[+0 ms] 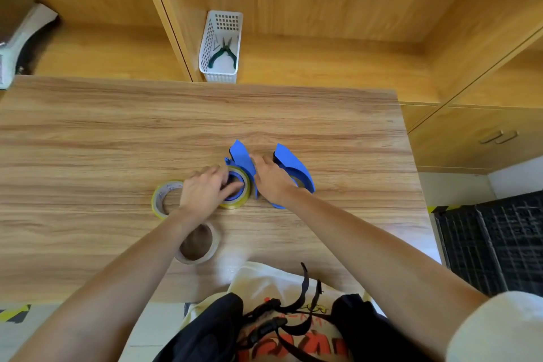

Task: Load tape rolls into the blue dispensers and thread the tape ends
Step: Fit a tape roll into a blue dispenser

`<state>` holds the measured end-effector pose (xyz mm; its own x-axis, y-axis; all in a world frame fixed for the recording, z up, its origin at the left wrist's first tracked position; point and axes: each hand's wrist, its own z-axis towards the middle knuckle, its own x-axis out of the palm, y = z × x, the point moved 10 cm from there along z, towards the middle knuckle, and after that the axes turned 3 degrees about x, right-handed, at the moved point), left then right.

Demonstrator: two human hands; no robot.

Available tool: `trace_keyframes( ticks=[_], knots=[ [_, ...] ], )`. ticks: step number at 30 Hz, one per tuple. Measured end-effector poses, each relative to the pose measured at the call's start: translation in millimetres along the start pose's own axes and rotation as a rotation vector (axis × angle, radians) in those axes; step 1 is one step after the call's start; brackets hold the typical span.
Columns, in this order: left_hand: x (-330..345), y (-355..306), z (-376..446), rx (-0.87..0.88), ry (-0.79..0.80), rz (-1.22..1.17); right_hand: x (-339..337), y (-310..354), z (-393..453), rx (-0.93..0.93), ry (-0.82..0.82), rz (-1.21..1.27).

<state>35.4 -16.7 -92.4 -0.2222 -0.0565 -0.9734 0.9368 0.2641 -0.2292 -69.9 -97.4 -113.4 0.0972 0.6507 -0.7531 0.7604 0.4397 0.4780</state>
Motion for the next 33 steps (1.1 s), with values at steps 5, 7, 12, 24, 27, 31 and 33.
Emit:
trace_keyframes(
  ticks=[5, 7, 12, 24, 27, 31, 33],
  knots=[
    [5, 55, -2, -0.254, 0.149, 0.17, 9, -6, 1, 0.073, 0.042, -0.028],
    [18, 58, -1, -0.261, 0.323, 0.316, 12, -8, 1, 0.094, 0.059, -0.05],
    [25, 42, 3, -0.251, 0.345, 0.327, 14, -12, 1, 0.136, 0.06, -0.086],
    [25, 40, 0, -0.285, 0.344, 0.264, 16, -5, -6, 0.126, 0.049, -0.144],
    [25, 49, -7, -0.254, 0.296, 0.171, 13, -2, -11, 0.072, 0.049, -0.185],
    [19, 87, -31, -0.282, 0.207, 0.088, 8, -3, -16, 0.039, 0.075, -0.172],
    [25, 106, -44, -0.317, 0.259, 0.075, 7, -4, -17, 0.027, 0.086, -0.163]
  ],
)
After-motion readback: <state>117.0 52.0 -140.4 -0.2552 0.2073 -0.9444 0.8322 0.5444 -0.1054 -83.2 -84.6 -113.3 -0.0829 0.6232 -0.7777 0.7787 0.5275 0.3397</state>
